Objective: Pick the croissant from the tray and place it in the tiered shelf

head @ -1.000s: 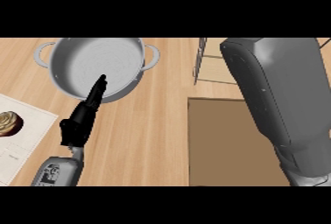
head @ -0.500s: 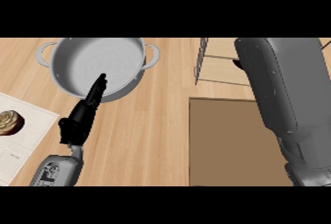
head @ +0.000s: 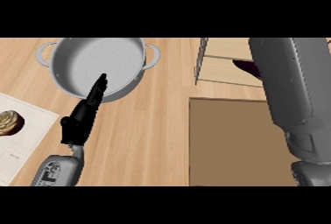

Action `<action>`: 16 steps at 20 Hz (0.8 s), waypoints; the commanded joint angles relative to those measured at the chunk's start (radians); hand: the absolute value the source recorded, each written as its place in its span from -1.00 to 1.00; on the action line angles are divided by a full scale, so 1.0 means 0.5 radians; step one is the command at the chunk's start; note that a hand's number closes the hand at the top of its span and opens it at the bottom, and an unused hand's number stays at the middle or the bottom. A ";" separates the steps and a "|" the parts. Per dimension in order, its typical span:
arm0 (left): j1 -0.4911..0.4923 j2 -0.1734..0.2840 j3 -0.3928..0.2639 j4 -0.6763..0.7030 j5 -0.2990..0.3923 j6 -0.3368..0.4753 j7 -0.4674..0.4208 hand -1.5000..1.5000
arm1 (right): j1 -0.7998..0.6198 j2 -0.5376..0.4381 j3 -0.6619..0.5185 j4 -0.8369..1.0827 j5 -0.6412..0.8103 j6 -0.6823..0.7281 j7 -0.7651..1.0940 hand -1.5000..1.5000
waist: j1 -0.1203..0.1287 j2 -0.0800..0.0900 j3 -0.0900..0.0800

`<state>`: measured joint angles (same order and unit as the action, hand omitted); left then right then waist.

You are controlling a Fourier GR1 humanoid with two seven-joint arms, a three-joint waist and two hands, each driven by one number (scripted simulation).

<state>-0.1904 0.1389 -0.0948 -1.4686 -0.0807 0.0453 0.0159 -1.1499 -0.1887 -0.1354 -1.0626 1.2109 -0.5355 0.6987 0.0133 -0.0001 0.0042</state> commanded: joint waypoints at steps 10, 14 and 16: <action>0.015 -0.033 0.028 0.095 -0.012 -0.019 -0.008 0.00 | 0.239 -0.173 -0.063 0.060 0.321 0.047 0.350 -1.00 | -0.030 -0.002 -0.009; -0.014 -0.007 0.078 0.111 0.015 -0.053 0.015 0.00 | 0.185 -0.023 -0.051 -0.105 0.314 0.035 0.481 -1.00 | -0.029 -0.004 -0.009; -0.015 -0.089 0.018 0.108 -0.050 0.028 0.004 0.00 | 0.216 -0.115 -0.149 -0.178 0.102 0.003 0.314 -1.00 | -0.035 -0.004 -0.008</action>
<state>-0.2052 0.1252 -0.0699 -1.4477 -0.0953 0.0473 0.0048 -1.0637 -0.2435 -0.1850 -1.0739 1.3295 -0.5241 0.8675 0.0018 -0.0050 0.0045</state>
